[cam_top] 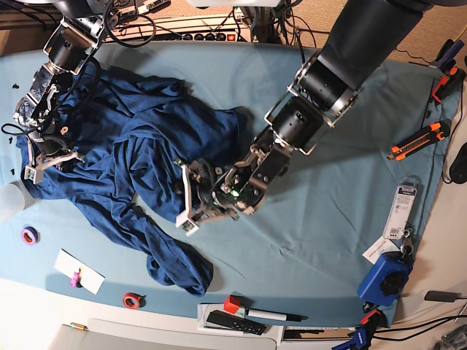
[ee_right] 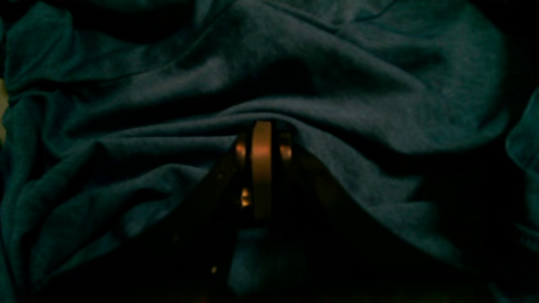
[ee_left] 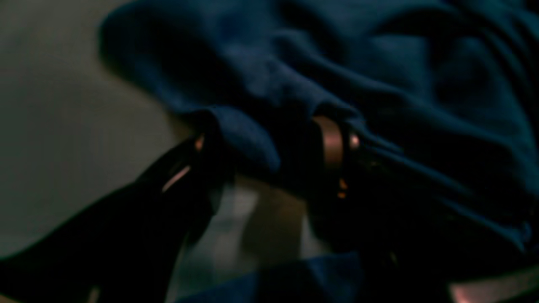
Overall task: Layout the t-shirt on the table in an organized manner, then fold the t-shirt properly
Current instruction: 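Drag the grasped fabric with the left gripper away from the right gripper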
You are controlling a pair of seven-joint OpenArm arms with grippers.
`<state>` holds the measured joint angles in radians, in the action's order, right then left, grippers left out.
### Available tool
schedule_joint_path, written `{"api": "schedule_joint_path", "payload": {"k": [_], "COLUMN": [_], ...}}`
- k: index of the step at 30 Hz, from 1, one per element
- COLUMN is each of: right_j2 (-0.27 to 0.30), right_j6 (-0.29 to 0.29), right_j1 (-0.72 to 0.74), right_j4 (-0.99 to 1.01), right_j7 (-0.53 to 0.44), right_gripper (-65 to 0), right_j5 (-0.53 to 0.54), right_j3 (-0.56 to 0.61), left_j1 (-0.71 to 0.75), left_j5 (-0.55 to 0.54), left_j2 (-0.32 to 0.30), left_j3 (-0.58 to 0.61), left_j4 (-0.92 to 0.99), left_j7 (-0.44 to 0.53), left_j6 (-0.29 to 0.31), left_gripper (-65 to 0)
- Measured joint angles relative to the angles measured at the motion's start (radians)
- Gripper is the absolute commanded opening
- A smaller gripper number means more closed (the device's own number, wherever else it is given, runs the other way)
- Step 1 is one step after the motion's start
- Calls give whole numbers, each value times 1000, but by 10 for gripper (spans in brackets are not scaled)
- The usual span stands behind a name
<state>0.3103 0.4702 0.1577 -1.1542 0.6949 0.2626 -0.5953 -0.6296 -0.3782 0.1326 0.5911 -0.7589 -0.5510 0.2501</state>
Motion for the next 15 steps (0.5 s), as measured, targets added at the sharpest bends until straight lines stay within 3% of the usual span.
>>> {"api": "schedule_joint_path", "payload": {"k": [4, 9, 15], "right_j2": [0, 0, 0], "right_j6": [0, 0, 0], "right_j1": [0, 0, 0], "right_j4": [0, 0, 0], "right_j7": [0, 0, 0], "right_gripper": [-626, -626, -626], "right_j5": [0, 1, 0], "right_j3": [0, 0, 0], "left_j1": [0, 0, -2], "left_j5": [24, 31, 95], "left_j2": [0, 0, 0], "left_j3": [-19, -22, -23], "left_j4": [0, 1, 1], "left_j7": [-1, 0, 6], "left_j6": [-15, -10, 37], "left_gripper": [-650, -650, -650]}}
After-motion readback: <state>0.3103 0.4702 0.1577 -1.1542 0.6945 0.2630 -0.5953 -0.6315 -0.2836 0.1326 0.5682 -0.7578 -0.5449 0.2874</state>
